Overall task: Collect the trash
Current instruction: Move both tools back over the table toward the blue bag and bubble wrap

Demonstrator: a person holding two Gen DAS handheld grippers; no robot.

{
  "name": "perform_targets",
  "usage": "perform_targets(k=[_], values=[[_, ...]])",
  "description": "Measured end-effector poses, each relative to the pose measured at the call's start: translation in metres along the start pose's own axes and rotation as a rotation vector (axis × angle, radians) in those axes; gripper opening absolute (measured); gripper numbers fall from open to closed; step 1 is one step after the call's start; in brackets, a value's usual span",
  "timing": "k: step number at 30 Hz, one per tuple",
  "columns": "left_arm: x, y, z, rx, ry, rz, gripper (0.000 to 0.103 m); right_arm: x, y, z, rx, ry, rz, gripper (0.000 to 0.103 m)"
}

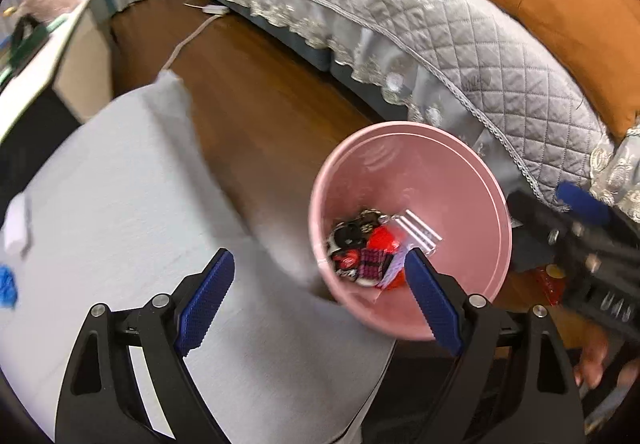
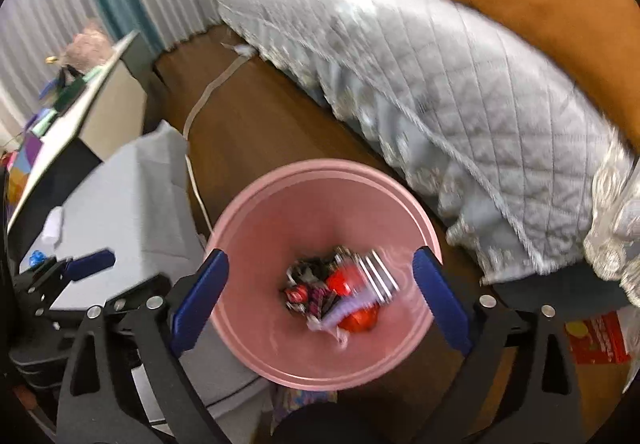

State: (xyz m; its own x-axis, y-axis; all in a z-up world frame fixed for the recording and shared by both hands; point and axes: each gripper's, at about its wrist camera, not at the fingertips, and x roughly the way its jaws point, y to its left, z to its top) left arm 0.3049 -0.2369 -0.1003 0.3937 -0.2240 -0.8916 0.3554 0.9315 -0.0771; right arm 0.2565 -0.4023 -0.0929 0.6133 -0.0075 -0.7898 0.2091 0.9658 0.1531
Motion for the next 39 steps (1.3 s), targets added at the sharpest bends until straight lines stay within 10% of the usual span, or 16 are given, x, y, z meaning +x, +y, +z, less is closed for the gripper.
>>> perform_targets(k=[9,17,28,39], values=[[-0.121,0.081,-0.076,-0.13,-0.168,0.176,0.084,-0.087,0.087,-0.025,-0.151,-0.174,0.155,0.096],[-0.197,0.14,-0.182,-0.222,-0.198,0.312,0.086,-0.134,0.181,-0.101,-0.294,-0.096,0.366,0.097],[-0.224,0.176,-0.296,-0.446,-0.219,0.381,0.086,-0.157,0.239,-0.178,-0.417,-0.014,0.406,0.097],[-0.227,0.181,-0.32,-0.493,-0.24,0.411,0.086,-0.165,0.25,-0.206,-0.481,0.017,0.413,0.097]])
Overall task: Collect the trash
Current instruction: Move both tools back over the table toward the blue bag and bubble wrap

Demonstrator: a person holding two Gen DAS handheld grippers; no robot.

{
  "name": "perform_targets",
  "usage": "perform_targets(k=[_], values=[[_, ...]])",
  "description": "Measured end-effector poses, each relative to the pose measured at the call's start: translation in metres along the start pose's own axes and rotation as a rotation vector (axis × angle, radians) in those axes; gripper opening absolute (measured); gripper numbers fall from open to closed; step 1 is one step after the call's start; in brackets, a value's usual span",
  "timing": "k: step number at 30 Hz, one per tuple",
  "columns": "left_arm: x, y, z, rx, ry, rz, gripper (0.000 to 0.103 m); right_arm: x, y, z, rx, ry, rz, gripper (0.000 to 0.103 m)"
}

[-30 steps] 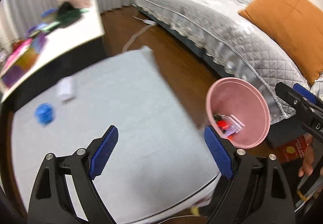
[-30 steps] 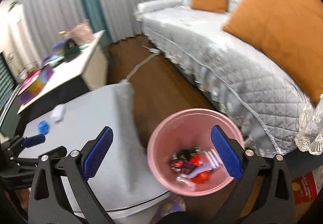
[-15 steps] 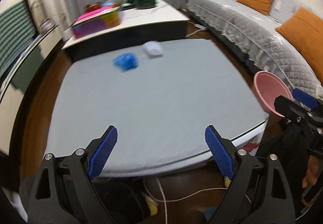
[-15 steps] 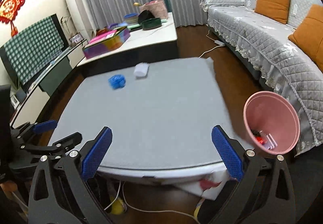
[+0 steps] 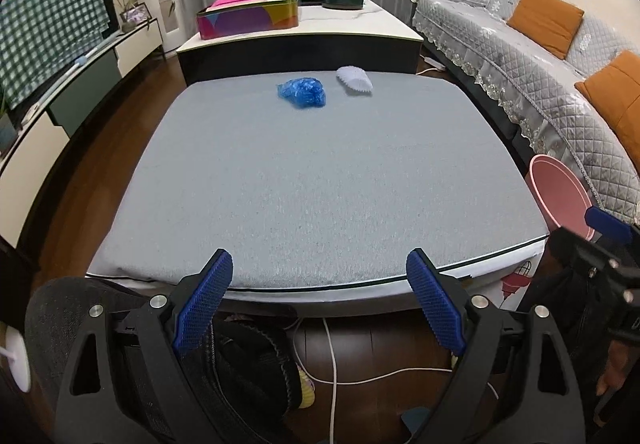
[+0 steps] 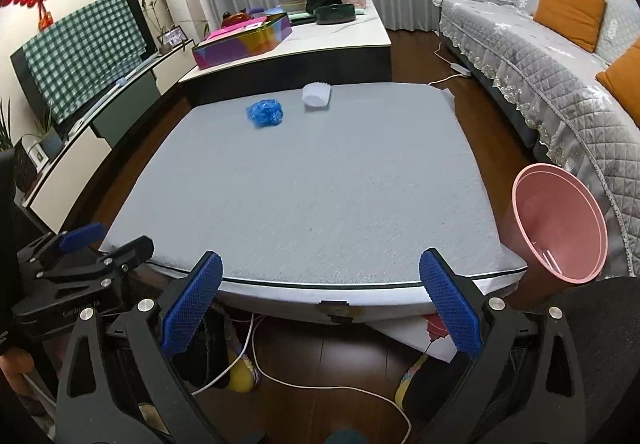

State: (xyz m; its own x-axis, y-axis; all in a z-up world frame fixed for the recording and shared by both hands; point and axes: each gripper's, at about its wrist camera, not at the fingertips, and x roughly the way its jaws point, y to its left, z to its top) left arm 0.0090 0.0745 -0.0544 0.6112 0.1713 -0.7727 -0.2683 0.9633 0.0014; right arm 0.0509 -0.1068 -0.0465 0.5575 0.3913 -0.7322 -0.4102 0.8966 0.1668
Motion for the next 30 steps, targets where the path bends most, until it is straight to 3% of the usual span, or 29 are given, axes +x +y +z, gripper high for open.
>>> perform_targets(k=[18,30], values=[[0.007,0.003,0.003,0.0,0.01,-0.017,0.086,0.013,0.006,0.009,-0.029,0.019,-0.022,0.097],[0.04,0.017,0.026,-0.016,0.07,-0.006,0.086,0.048,0.009,0.053,-0.09,0.041,-0.068,0.097]])
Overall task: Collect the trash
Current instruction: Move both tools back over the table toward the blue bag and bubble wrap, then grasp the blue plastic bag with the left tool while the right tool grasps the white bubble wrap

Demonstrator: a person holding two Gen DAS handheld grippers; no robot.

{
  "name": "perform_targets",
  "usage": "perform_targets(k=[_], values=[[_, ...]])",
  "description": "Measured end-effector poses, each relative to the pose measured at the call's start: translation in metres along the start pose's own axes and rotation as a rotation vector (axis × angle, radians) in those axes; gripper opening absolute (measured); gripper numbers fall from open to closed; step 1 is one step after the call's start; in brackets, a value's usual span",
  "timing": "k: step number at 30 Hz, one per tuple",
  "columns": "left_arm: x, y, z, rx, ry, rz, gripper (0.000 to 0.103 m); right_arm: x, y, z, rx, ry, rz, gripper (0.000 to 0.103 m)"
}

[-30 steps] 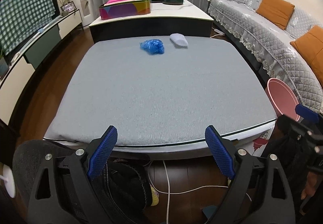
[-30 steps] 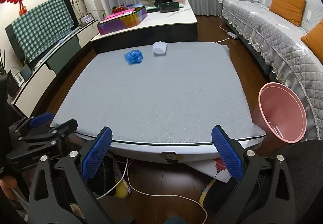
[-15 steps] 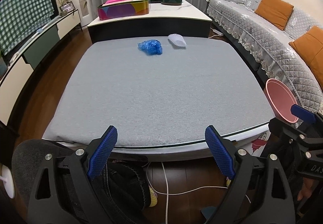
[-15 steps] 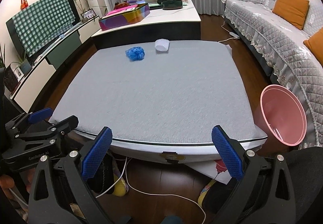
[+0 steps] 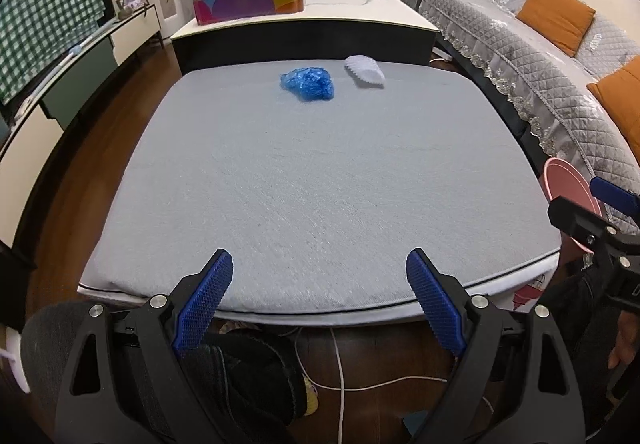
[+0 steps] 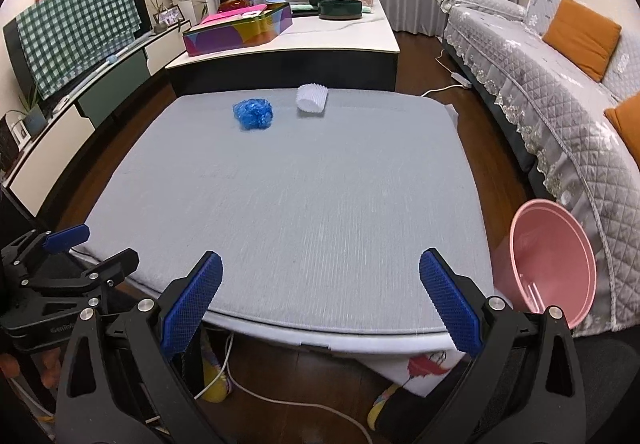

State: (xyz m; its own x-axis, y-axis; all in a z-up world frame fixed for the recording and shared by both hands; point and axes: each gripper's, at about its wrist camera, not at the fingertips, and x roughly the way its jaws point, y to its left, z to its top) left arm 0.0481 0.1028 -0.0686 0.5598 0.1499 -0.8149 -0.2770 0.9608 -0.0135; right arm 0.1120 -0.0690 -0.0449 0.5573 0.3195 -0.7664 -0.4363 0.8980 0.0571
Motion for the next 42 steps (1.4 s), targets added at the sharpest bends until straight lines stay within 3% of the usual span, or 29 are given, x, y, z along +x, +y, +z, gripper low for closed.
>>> perform_targets(k=[9,14,19,23,27,36,39,40,41,42], values=[[0.028,0.017,0.04,-0.049,0.048,0.013,0.086,0.043,-0.001,0.039,-0.021,0.037,0.026,0.097],[0.055,0.025,0.083,-0.054,0.05,0.032,0.086,0.077,-0.002,0.065,-0.026,0.063,0.027,0.097],[0.106,0.033,0.132,-0.05,0.069,0.054,0.086,0.119,0.003,0.102,-0.06,0.061,0.028,0.097],[0.154,0.044,0.172,-0.083,0.083,0.023,0.086,0.169,0.008,0.135,-0.091,0.063,0.037,0.097],[0.2,0.047,0.2,-0.1,0.103,-0.111,0.086,0.214,0.011,0.159,-0.082,0.064,0.036,0.097],[0.263,0.051,0.227,-0.206,0.165,-0.149,0.085,0.296,0.028,0.19,-0.126,0.082,-0.01,0.091],[0.272,0.049,0.224,-0.212,0.189,-0.153,0.084,0.313,0.03,0.191,-0.13,0.105,-0.016,0.081],[0.274,0.048,0.222,-0.211,0.194,-0.15,0.082,0.317,0.03,0.191,-0.129,0.117,-0.013,0.065],[0.275,0.048,0.221,-0.208,0.199,-0.149,0.071,0.321,0.029,0.191,-0.126,0.136,-0.011,0.042],[0.277,0.046,0.219,-0.2,0.205,-0.152,0.05,0.323,0.028,0.19,-0.112,0.148,-0.001,0.034]])
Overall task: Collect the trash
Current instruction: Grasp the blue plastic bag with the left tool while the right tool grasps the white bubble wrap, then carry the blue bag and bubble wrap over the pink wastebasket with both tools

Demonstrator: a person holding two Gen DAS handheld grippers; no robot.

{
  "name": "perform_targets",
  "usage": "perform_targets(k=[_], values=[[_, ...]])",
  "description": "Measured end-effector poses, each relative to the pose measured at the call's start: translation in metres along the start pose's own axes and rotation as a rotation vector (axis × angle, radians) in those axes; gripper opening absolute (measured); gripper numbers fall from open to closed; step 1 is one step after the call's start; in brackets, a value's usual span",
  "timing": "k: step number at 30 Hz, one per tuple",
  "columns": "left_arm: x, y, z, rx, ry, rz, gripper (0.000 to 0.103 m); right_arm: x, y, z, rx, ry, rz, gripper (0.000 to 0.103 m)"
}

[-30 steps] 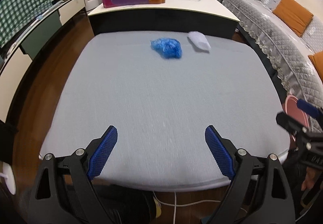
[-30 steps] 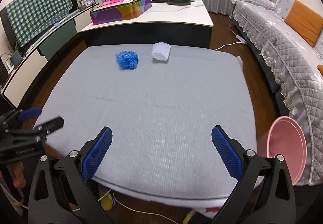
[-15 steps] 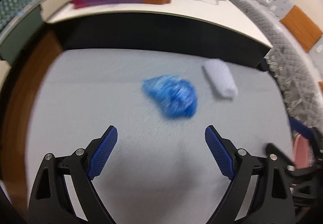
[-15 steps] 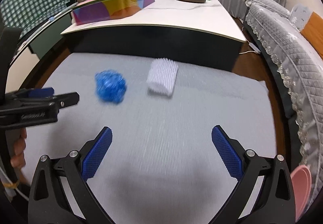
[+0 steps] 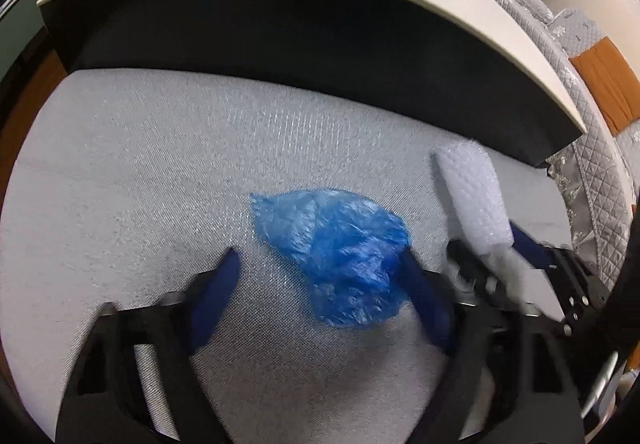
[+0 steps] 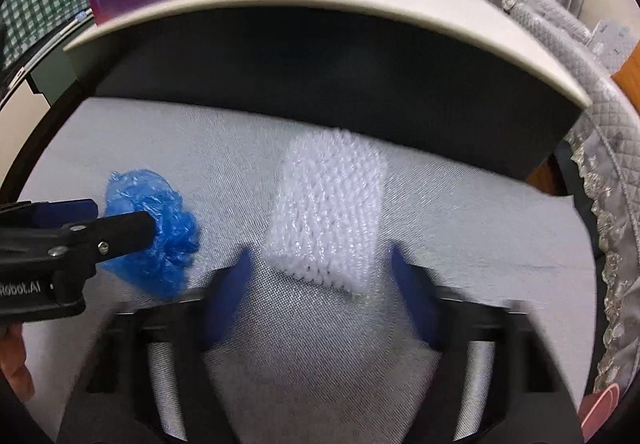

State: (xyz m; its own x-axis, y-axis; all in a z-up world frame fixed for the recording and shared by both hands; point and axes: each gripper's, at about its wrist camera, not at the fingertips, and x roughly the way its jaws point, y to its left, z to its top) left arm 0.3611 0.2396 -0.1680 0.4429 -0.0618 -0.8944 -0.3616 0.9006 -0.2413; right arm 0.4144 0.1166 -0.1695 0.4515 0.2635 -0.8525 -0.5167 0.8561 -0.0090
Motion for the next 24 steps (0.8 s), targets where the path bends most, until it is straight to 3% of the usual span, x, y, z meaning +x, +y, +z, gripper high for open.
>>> perform_targets(k=[1,2,5,11,16,24], values=[[0.001,0.0,0.0,0.007,0.004,-0.01,0.038,-0.002,-0.002,-0.001,0.012,-0.012,0.009,0.027],[0.002,-0.001,0.0,0.018,0.009,-0.024,0.018,-0.005,-0.002,-0.002,0.009,-0.021,0.006,0.018],[-0.003,-0.005,-0.002,0.04,-0.006,-0.016,0.013,-0.02,-0.002,-0.006,-0.019,-0.029,0.017,0.013],[-0.04,-0.022,-0.016,0.095,-0.06,0.002,0.011,-0.077,-0.008,-0.02,-0.023,-0.072,0.048,0.012],[-0.091,-0.041,-0.039,0.184,-0.11,0.033,0.011,-0.153,-0.018,-0.039,-0.003,-0.118,0.092,0.012],[-0.183,-0.06,-0.12,0.295,-0.185,0.027,0.011,-0.244,-0.023,-0.109,0.028,-0.141,0.122,0.013]])
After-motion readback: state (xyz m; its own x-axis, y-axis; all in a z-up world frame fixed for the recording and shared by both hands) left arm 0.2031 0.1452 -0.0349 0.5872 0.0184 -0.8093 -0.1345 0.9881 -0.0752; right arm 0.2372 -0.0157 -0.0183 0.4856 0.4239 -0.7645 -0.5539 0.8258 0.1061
